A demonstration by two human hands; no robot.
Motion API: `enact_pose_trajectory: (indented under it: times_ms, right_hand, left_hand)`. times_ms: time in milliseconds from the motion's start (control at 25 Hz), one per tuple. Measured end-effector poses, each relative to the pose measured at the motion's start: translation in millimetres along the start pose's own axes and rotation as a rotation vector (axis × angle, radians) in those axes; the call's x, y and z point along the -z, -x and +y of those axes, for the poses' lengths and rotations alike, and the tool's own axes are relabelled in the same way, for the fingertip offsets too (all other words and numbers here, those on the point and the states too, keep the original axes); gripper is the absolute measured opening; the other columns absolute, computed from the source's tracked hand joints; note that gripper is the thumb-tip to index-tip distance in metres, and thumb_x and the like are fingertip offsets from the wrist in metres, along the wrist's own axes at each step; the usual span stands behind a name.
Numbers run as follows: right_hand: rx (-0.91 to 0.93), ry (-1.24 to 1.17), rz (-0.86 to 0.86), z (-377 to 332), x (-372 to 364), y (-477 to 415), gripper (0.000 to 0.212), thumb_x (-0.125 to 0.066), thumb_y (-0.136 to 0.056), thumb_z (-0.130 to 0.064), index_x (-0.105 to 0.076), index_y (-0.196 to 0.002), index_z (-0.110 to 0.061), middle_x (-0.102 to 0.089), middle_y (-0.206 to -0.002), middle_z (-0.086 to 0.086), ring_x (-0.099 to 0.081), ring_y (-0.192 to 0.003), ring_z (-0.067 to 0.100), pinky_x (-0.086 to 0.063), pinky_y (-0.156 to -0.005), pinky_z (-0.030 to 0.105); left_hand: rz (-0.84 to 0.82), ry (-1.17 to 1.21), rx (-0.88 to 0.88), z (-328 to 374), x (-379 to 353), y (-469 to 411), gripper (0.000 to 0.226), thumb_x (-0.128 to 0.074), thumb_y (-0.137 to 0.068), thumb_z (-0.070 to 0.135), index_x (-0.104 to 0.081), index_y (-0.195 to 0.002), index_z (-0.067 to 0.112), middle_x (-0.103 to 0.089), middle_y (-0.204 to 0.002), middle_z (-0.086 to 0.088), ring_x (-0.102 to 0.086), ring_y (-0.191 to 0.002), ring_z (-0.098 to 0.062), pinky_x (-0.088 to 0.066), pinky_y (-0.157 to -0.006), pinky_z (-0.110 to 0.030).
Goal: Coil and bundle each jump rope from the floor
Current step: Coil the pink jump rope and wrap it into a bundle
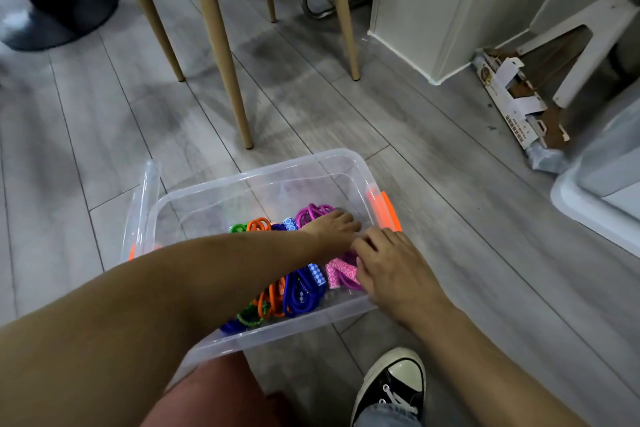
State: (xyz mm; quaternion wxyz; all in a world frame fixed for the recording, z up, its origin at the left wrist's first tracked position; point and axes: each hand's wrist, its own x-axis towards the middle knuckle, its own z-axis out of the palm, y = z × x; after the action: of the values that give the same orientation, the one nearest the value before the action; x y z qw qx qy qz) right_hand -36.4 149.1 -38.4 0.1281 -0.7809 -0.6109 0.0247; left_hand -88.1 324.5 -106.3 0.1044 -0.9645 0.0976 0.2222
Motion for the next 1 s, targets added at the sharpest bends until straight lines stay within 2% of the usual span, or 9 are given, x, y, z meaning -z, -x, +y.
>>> enact_pose_trajectory:
  times_ms: [160, 240, 320, 480, 600, 720, 840, 920, 1000]
  right_hand:
    - [-0.043, 0.021, 0.024, -2, 8, 0, 0.021, -0.064, -0.078, -0.015, -0.065, -0.098, -0.013, -0.061, -0.096, 0.008, -0.059, -0.088, 0.029, -0.049, -0.078, 0.041]
    - [-0.114, 0.021, 0.049, -2, 14, 3, 0.027, -0.068, -0.076, -0.011, -0.065, -0.102, -0.012, -0.061, -0.101, 0.01, -0.059, -0.091, 0.031, -0.048, -0.078, 0.044]
    - [-0.198, -0.013, 0.066, 0, 20, 10, 0.033, -0.071, -0.075, -0.007, -0.065, -0.107, -0.012, -0.061, -0.105, 0.011, -0.058, -0.091, 0.031, -0.049, -0.079, 0.044]
    - [-0.248, -0.049, 0.041, 7, 23, 28, 0.034, -0.07, -0.081, -0.007, -0.064, -0.114, -0.011, -0.063, -0.111, 0.011, -0.057, -0.095, 0.03, -0.05, -0.085, 0.043]
    - [-0.26, -0.102, 0.016, 9, 26, 40, 0.034, -0.069, -0.083, -0.007, -0.064, -0.117, -0.01, -0.065, -0.113, 0.01, -0.059, -0.095, 0.029, -0.05, -0.084, 0.041]
    - [-0.257, -0.126, 0.006, 7, 27, 48, 0.036, -0.068, -0.082, -0.007, -0.063, -0.117, -0.011, -0.065, -0.113, 0.008, -0.06, -0.093, 0.028, -0.05, -0.081, 0.041]
    - [-0.251, -0.145, 0.007, 7, 26, 53, 0.033, -0.066, -0.084, -0.008, -0.062, -0.117, -0.013, -0.062, -0.117, 0.005, -0.062, -0.093, 0.027, -0.052, -0.08, 0.041]
    - [-0.262, -0.172, 0.004, 6, 24, 54, 0.035, -0.065, -0.085, -0.009, -0.06, -0.119, -0.013, -0.062, -0.119, 0.006, -0.062, -0.095, 0.029, -0.053, -0.082, 0.042]
    - [-0.287, -0.202, -0.002, 7, 25, 53, 0.038, -0.066, -0.085, -0.007, -0.059, -0.122, -0.011, -0.063, -0.119, 0.009, -0.063, -0.097, 0.03, -0.054, -0.084, 0.043]
  left_hand:
    - [0.215, 0.357, 0.336, 6, 38, 62, 0.043, -0.052, -0.093, 0.018, -0.049, -0.135, 0.019, -0.054, -0.132, -0.007, -0.049, -0.118, -0.028, -0.04, -0.101, -0.04]
    - [0.302, 0.456, 0.521, 6, 50, 104, 0.039, -0.052, -0.092, 0.018, -0.053, -0.131, 0.018, -0.059, -0.123, -0.007, -0.052, -0.109, -0.028, -0.04, -0.093, -0.039]
    - [0.364, 0.5, 0.738, 5, 52, 150, 0.037, -0.055, -0.09, 0.019, -0.055, -0.128, 0.019, -0.06, -0.123, -0.008, -0.051, -0.111, -0.031, -0.04, -0.093, -0.041]
    - [0.389, 0.437, 1.171, 5, 32, 226, 0.053, -0.058, -0.09, 0.023, -0.045, -0.14, 0.013, -0.049, -0.14, -0.013, -0.045, -0.126, -0.039, -0.035, -0.105, -0.049]
    - [0.275, 0.6, 1.444, 3, 12, 254, 0.061, -0.053, -0.096, 0.029, -0.032, -0.146, 0.002, -0.044, -0.142, -0.024, -0.043, -0.126, -0.046, -0.037, -0.102, -0.052]
    - [0.231, 0.791, 1.555, -1, -3, 263, 0.049, -0.047, -0.1, 0.025, -0.036, -0.14, 0.0, -0.044, -0.137, -0.025, -0.045, -0.121, -0.046, -0.04, -0.101, -0.051]
    - [0.26, 0.983, 1.699, -12, -11, 269, 0.048, -0.053, -0.098, 0.03, -0.043, -0.135, 0.002, -0.047, -0.133, -0.023, -0.05, -0.119, -0.042, -0.045, -0.095, -0.049]
    - [0.224, 1.072, 1.673, -15, -18, 274, 0.046, -0.055, -0.097, 0.035, -0.052, -0.128, 0.001, -0.057, -0.126, -0.021, -0.057, -0.111, -0.039, -0.048, -0.088, -0.043]
    - [0.358, 1.135, 1.664, -18, -22, 276, 0.029, -0.058, -0.096, 0.025, -0.063, -0.113, 0.002, -0.063, -0.117, -0.019, -0.061, -0.104, -0.038, -0.048, -0.088, -0.039]
